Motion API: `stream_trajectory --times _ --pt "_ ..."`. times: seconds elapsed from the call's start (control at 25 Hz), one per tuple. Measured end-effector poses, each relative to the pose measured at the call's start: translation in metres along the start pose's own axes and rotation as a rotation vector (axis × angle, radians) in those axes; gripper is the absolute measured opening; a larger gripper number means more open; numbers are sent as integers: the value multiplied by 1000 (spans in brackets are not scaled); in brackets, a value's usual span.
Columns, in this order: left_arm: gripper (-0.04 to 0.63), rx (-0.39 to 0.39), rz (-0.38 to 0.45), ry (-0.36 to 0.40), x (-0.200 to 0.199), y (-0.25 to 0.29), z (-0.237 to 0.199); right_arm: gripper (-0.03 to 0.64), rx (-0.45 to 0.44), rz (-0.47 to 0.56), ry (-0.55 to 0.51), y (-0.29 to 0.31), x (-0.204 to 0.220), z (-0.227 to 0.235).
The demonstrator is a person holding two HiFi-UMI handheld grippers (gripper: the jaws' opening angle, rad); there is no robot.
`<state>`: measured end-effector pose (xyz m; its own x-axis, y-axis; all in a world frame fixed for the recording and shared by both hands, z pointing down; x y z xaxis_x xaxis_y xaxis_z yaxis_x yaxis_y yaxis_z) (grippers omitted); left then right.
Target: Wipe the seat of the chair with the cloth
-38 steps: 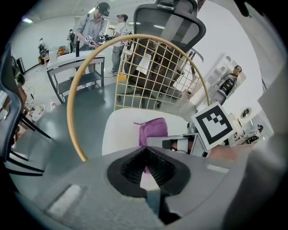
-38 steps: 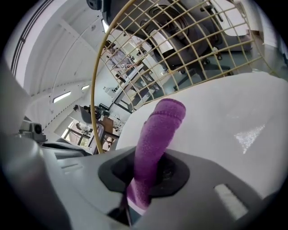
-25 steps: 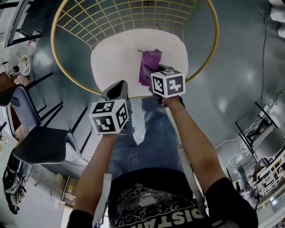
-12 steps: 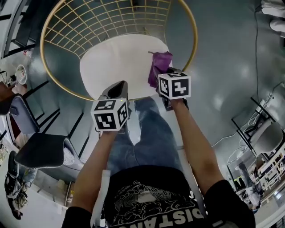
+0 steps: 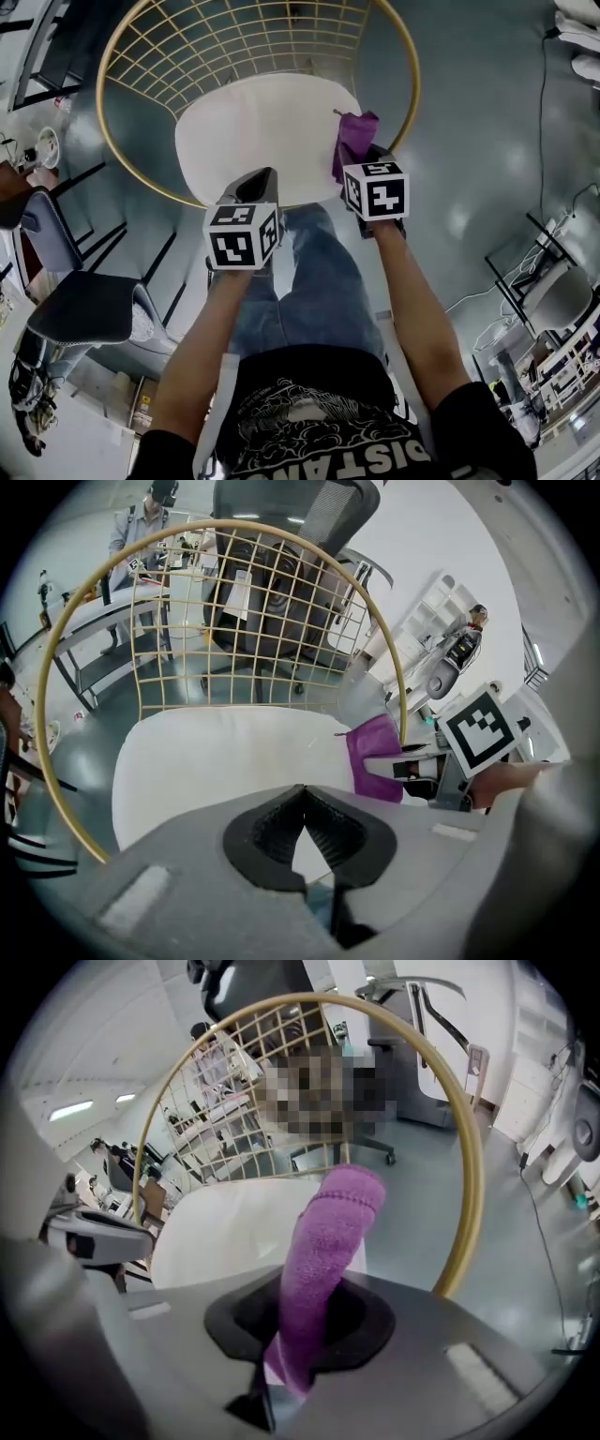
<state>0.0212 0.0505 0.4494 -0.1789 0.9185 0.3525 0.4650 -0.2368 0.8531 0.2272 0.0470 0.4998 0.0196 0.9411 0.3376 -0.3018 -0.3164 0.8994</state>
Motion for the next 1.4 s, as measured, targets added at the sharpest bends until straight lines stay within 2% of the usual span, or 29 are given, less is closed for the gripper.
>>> stream_trajectory --times 0.2,0.52,0.88,1.04,1.12,1.4 --pt "-6 -8 6 -16 5 -18 -20 60 -110 75 32 -10 -5 -45" --pt "-6 -43 19 -34 28 -51 -64 60 -260 107 47 6 -4 -131" --pt "-6 -89 43 -87 61 -98 -145 60 -399 100 16 52 -10 -253" --pt "-6 -95 40 -101 77 -110 -167 60 -422 112 -22 71 -5 -287" --pt "-5 -96 36 -98 84 -115 -173 60 -425 109 -2 81 -2 -295" --pt "-6 -73 25 -91 95 -120 -180 60 -396 89 24 90 11 -296"
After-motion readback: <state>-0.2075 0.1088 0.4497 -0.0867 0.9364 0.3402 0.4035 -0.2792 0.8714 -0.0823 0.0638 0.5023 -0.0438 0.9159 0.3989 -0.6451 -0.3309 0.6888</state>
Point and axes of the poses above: the fingertips, and each gripper's own axes: y forward along the fingers, z to its right, x out of its underside, the point moved 8 cm from there along -y, backward along the fingers, and after that the axes turned 1 degree about x, right-handed, at the moved point
